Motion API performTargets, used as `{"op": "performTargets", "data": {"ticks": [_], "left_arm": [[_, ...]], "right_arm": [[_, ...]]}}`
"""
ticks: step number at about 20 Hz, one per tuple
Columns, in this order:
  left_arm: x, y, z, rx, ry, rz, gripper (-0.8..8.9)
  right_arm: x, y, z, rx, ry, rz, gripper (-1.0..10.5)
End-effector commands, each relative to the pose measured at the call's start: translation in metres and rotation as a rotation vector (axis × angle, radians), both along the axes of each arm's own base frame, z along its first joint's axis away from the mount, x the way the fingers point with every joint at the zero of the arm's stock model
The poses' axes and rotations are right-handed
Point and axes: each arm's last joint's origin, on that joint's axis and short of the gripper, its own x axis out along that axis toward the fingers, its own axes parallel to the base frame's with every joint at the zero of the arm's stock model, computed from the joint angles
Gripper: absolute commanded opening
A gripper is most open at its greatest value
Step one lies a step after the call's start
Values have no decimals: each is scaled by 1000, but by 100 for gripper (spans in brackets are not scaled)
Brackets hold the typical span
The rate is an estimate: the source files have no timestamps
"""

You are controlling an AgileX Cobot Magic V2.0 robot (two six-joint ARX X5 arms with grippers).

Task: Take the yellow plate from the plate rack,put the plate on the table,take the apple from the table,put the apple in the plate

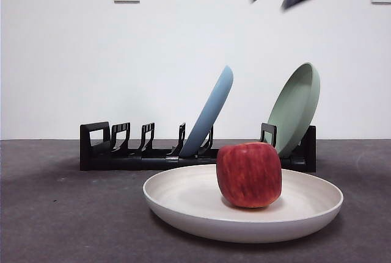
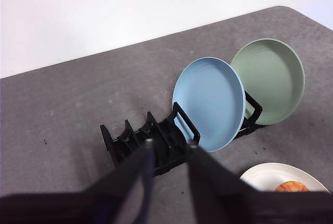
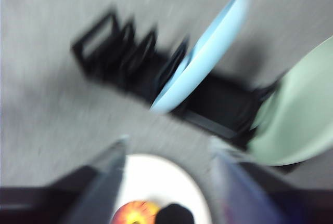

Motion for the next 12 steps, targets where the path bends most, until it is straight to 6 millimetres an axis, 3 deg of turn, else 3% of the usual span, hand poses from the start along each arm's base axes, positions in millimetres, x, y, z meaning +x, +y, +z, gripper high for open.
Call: {"op": "performTargets", "data": {"ticks": [1, 6, 12], "left_arm": [[1, -1, -2, 32, -10, -19, -9], [7, -2, -16, 41, 9, -18, -9], [2, 0, -69, 39, -5, -1, -9]], "right_arm": [[-11, -19, 13, 14, -46, -40, -16], [-32, -55, 22, -5, -26, -144, -16], [-49, -74, 19, -44, -49, -232, -16]]}}
